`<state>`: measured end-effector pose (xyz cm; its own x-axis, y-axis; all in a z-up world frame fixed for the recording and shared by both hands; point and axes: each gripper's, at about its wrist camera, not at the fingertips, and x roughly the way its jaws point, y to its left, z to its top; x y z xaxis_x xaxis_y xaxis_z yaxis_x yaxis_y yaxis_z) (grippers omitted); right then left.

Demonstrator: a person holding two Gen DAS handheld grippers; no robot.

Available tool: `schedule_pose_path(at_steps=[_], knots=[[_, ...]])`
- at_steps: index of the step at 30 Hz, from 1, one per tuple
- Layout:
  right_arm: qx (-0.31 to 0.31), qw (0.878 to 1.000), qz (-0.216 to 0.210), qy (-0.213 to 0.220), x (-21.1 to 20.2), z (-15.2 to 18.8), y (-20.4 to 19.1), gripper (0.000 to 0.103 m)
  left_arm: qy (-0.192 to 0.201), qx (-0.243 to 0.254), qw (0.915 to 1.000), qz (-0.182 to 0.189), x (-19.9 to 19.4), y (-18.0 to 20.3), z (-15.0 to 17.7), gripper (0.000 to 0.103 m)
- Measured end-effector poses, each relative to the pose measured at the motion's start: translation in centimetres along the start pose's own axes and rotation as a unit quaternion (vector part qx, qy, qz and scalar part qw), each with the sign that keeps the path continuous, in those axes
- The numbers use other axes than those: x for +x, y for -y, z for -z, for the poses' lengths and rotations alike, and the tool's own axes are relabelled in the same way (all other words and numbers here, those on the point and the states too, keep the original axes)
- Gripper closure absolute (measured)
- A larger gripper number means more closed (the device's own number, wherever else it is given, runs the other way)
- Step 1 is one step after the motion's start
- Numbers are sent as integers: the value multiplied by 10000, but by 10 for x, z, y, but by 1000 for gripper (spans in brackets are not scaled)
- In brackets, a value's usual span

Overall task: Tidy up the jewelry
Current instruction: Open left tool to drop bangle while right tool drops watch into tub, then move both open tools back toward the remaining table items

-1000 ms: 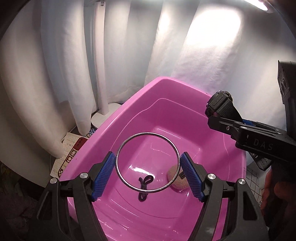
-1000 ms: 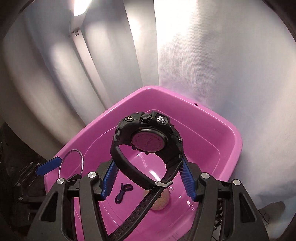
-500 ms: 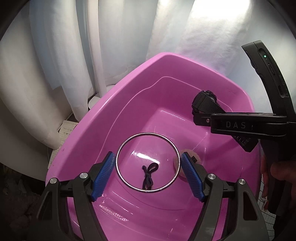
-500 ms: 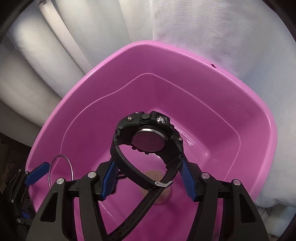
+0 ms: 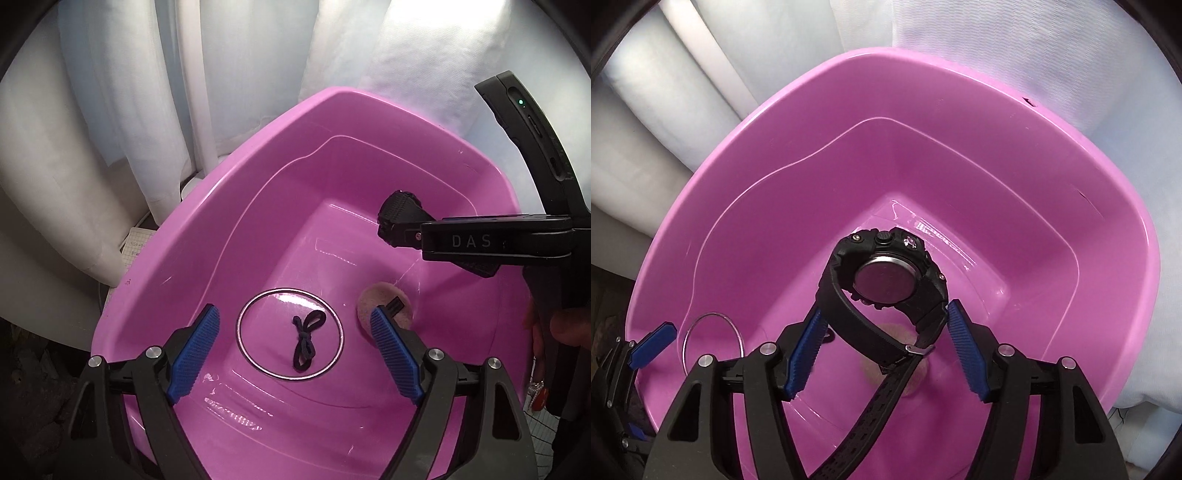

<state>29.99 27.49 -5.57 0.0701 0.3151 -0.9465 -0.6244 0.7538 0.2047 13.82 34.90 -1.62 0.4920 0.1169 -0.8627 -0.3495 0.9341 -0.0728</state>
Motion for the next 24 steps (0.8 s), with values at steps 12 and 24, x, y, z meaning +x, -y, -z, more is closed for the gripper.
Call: schedule_pose_path(at_steps=[12,24], knots=[[7,10000,-65,44,-4,1,-1,31,48,21,10000,-53,-6,-2,3,13],[-13,9997,-150,210,-29,6,3,31,245,-11,9997,-97,-25,-1,9,13]])
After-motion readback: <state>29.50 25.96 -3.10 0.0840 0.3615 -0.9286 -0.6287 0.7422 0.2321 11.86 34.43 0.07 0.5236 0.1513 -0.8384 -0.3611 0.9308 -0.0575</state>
